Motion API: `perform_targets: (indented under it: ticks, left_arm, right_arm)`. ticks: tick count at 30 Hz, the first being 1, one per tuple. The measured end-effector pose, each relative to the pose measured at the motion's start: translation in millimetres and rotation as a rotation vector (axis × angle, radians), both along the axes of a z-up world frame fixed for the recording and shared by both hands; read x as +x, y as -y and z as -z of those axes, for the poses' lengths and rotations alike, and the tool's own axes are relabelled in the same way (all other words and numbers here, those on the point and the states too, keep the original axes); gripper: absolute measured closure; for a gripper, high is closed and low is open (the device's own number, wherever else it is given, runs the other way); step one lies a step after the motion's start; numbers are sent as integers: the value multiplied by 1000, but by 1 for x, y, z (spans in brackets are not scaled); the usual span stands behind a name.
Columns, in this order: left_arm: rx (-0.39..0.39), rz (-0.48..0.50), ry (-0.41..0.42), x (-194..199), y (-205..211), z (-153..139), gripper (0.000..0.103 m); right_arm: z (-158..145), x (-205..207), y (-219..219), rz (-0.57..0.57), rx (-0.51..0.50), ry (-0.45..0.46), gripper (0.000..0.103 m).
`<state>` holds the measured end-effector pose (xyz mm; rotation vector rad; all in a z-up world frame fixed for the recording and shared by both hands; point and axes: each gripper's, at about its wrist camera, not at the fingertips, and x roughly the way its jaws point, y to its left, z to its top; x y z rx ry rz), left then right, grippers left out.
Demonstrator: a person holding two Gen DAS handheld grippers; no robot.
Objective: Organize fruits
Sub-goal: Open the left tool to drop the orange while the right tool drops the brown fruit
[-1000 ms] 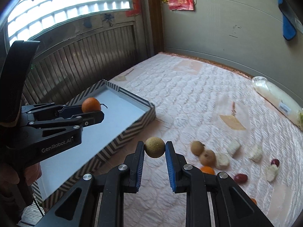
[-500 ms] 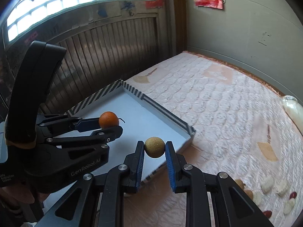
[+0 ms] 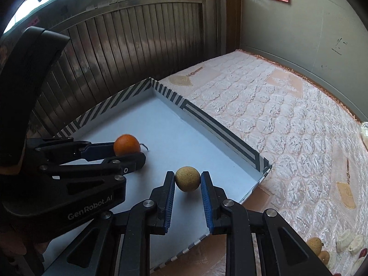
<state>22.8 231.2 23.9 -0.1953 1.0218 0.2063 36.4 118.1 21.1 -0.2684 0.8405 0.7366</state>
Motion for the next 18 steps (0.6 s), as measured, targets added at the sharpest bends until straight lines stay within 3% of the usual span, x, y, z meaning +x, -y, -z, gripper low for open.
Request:
perform_targets:
  ticks: [2,4,6,18]
  left_arm:
    - [-8,-5,1,0,-3,0,61]
    - [-20,-12,13,-1,-5,-2,44]
    - [-38,-15,36,-5,-6,-7,34]
    - [52,56,149,-33,48,-42,34]
  right_arm:
    - [-1,0,1,-6,2,-5,81]
    - [-2,0,5,-8,14,-17,75]
    - [-4,-1,12,-6,49,-37,69]
    - [-40,-50,74,78,106,51,66]
